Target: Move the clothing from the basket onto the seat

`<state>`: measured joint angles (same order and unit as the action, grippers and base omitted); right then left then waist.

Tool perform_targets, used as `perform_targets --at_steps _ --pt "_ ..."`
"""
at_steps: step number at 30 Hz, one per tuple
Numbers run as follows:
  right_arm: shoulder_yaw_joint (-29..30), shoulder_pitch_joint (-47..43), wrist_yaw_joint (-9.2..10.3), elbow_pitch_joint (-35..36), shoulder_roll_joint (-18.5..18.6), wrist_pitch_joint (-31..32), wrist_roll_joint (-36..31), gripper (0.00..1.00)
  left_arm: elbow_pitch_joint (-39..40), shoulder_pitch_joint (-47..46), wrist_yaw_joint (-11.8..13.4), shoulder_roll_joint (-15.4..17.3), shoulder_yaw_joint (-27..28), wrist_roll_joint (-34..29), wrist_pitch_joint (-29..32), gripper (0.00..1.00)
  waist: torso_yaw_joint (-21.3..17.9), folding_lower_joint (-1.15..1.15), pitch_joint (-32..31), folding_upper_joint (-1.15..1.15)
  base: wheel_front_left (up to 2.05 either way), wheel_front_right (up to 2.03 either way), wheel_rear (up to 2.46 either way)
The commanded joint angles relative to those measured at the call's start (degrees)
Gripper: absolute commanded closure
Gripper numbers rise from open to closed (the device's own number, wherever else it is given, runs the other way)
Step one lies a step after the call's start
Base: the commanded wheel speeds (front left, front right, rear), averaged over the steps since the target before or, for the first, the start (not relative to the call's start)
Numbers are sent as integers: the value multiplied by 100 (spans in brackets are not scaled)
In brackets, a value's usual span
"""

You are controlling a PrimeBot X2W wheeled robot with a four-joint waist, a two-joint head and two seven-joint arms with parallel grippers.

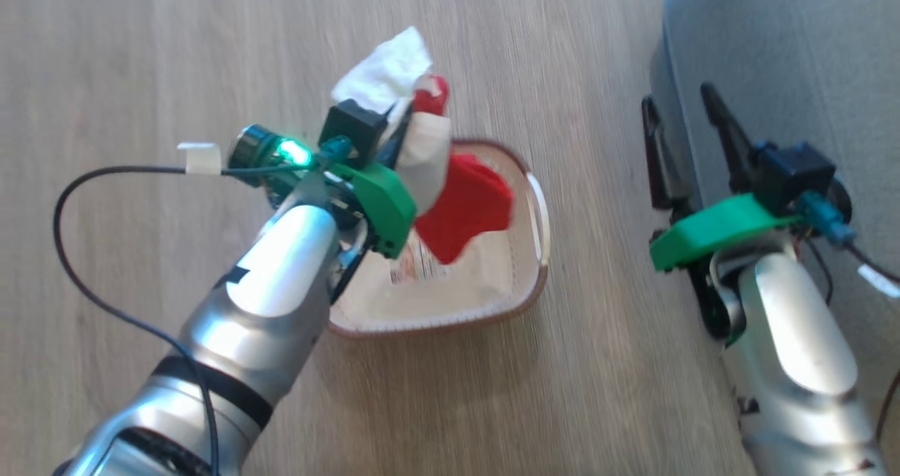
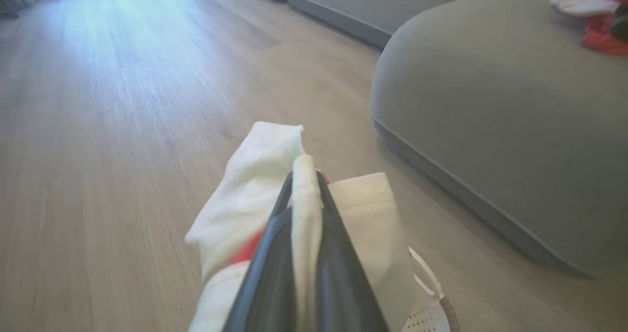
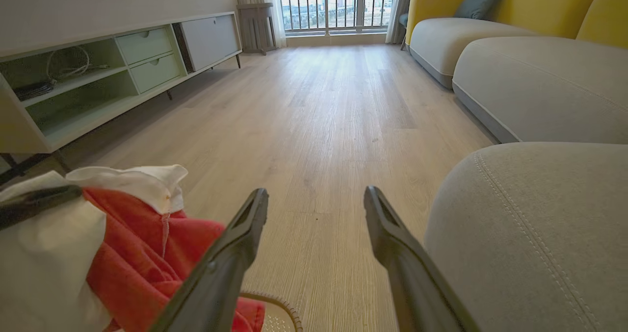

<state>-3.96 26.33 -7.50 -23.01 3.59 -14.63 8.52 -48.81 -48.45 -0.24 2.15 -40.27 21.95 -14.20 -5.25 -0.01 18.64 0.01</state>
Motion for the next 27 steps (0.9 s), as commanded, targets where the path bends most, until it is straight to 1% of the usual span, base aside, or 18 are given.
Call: perform_targets --at_steps 1,9,15,19,27 --pt "-122 -49 1 139 -68 -37 -39 0 259 -87 41 74 131 52 -78 100 142 1 -362 -1 0 0 0" --pt "-201 -462 1 -22 -51 -37 0 0 1186 -29 134 73 -2 150 -79 100 228 1 -984 -1 0 0 0" --pt "-270 -729 1 -102 -51 -37 24 0 1704 -72 241 73 -182 282 -39 100 240 1 -1370 -1 0 0 0" --pt "-336 -867 1 -127 -56 -37 61 0 1951 -97 317 74 -201 336 25 100 226 1 -1521 -1 0 0 0" --pt "-447 -914 1 -50 -62 -37 110 0 2351 -107 404 113 -231 368 201 100 221 1 -1548 -1 0 0 0"
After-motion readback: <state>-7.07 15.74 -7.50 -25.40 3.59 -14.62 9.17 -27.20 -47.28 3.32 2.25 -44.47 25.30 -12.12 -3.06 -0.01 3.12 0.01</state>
